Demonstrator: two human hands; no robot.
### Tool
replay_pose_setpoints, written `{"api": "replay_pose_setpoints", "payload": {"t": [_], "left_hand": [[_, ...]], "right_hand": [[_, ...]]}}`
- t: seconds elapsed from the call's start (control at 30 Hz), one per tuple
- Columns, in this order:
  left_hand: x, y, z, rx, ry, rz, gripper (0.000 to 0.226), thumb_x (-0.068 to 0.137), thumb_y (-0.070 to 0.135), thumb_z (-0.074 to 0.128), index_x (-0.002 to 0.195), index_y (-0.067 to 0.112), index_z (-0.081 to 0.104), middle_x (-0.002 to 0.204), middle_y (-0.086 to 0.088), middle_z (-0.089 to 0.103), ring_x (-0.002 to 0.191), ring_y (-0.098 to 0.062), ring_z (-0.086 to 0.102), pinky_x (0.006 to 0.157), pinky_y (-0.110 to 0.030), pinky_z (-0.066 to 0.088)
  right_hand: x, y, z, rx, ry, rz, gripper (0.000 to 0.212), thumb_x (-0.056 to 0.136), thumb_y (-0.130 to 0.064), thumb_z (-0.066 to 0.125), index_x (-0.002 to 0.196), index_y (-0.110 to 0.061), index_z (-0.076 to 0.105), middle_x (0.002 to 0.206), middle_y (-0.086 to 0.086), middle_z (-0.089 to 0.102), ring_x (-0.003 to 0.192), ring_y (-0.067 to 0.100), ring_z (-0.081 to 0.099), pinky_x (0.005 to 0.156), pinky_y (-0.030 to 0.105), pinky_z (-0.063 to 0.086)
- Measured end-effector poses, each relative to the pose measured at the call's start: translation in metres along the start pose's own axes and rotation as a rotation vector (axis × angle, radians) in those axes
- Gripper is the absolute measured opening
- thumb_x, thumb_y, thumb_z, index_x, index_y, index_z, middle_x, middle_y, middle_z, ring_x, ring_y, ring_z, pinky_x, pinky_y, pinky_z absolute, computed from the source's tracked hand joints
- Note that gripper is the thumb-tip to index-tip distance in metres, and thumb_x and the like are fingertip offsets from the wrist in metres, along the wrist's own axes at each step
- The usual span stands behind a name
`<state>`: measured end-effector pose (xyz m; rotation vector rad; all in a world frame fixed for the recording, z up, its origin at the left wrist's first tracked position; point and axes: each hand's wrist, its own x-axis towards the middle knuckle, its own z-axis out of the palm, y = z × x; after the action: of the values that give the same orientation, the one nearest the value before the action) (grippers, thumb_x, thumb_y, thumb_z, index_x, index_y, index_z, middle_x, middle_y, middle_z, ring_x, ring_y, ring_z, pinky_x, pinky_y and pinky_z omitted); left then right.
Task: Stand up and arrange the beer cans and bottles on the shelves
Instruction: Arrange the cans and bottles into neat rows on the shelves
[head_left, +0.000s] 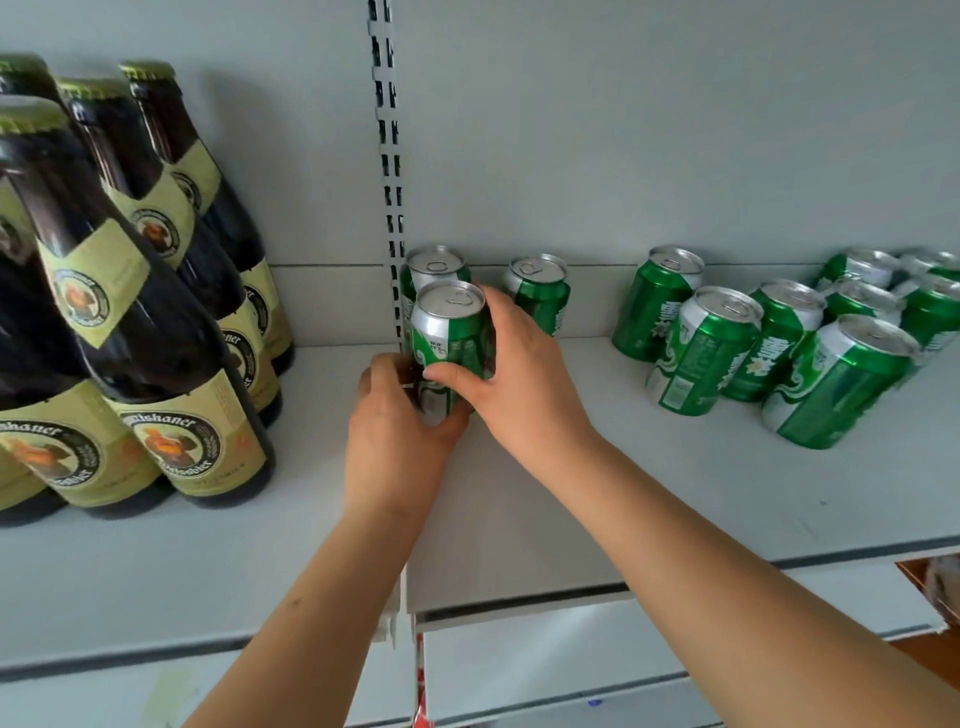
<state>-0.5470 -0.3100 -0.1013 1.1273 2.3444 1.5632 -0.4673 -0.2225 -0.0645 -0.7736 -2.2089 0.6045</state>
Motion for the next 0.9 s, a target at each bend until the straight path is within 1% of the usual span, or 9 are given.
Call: {"api": "replay_pose_setpoints", "payload": {"t": [0.1,0.17,0.23,0.33,0.43,0.5,0.67,0.83,0.9], "left_hand": [[-0.006,0.004,-0.003,0.076,0.034,0.002,0.055,0.076,0.013,0.075,0.124,0.010,0.048,0.115,-0.008,0.054,0.101,-0.023,0.053,0.080,-0.022,0.036],[-0.018,0.017,-0.003,0.222,0.189,0.080,0.056,0.071,-0.001,0.064,0.124,0.008,0.047,0.112,-0.011,0.050,0.104,-0.029,0.045,0.086,-0.031,0.035],[-0.029,0.033,0.003,0.239,0.262,0.161,0.054,0.066,-0.006,0.059,0.118,0.007,0.049,0.108,-0.012,0.047,0.100,-0.028,0.041,0.089,-0.031,0.035],[-0.030,0.041,0.017,0.118,0.239,0.124,0.049,0.069,-0.002,0.065,0.114,0.007,0.046,0.112,-0.009,0.041,0.105,-0.026,0.041,0.089,-0.021,0.033],[-0.025,0.034,0.030,0.050,0.281,-0.005,0.051,0.074,0.013,0.075,0.112,0.008,0.042,0.111,-0.001,0.036,0.108,-0.022,0.039,0.090,-0.032,0.041],[-0.024,0.029,0.036,0.020,0.298,-0.091,0.055,0.075,0.018,0.077,0.115,0.007,0.041,0.113,-0.003,0.040,0.108,-0.022,0.042,0.088,-0.034,0.044],[-0.021,0.023,0.040,0.028,0.284,-0.145,0.056,0.076,0.020,0.077,0.122,0.011,0.046,0.119,-0.004,0.047,0.103,-0.022,0.052,0.079,-0.020,0.035],[-0.026,0.025,0.024,0.011,0.175,-0.162,0.067,0.076,0.001,0.065,0.137,0.013,0.040,0.130,-0.005,0.044,0.112,-0.012,0.046,0.084,-0.013,0.032],[-0.046,0.030,0.010,-0.052,0.135,-0.151,0.075,0.078,-0.003,0.059,0.145,0.017,0.031,0.137,0.001,0.037,0.118,-0.008,0.045,0.093,-0.019,0.039]], "right_hand": [[-0.001,-0.005,-0.011,-0.018,0.058,-0.034,0.062,0.081,-0.051,0.068,0.128,-0.014,0.054,0.118,0.001,0.062,0.107,0.016,0.060,0.086,0.036,0.052],[0.005,-0.002,-0.026,-0.067,0.265,-0.099,0.040,0.093,-0.038,0.059,0.122,-0.010,0.059,0.114,0.005,0.063,0.102,0.019,0.061,0.082,0.038,0.054],[0.018,0.006,-0.041,-0.152,0.392,-0.096,0.031,0.094,-0.021,0.056,0.121,-0.008,0.059,0.118,0.008,0.058,0.104,0.025,0.058,0.087,0.035,0.049],[0.039,0.024,-0.048,-0.176,0.181,0.108,0.054,0.087,-0.035,0.067,0.135,-0.017,0.050,0.133,0.008,0.045,0.118,0.025,0.049,0.095,0.024,0.037],[0.044,0.046,-0.046,-0.181,-0.002,0.141,0.071,0.078,-0.043,0.075,0.140,-0.023,0.046,0.128,0.006,0.052,0.115,0.021,0.053,0.091,0.023,0.040],[0.042,0.053,-0.046,-0.187,-0.014,0.093,0.071,0.077,-0.040,0.077,0.138,-0.022,0.046,0.123,0.004,0.060,0.110,0.021,0.058,0.088,0.026,0.044],[0.030,0.037,-0.059,-0.112,0.039,0.060,0.065,0.074,-0.037,0.078,0.128,-0.019,0.047,0.112,0.000,0.064,0.098,0.022,0.061,0.083,0.036,0.050],[-0.002,0.012,-0.087,-0.108,-0.067,0.073,0.062,0.070,-0.045,0.079,0.120,-0.021,0.050,0.106,-0.007,0.062,0.096,0.014,0.060,0.081,0.030,0.050],[-0.020,0.004,-0.092,-0.071,-0.109,0.042,0.057,0.067,-0.045,0.081,0.113,-0.025,0.054,0.102,-0.012,0.064,0.090,0.006,0.059,0.076,0.017,0.048]]}}
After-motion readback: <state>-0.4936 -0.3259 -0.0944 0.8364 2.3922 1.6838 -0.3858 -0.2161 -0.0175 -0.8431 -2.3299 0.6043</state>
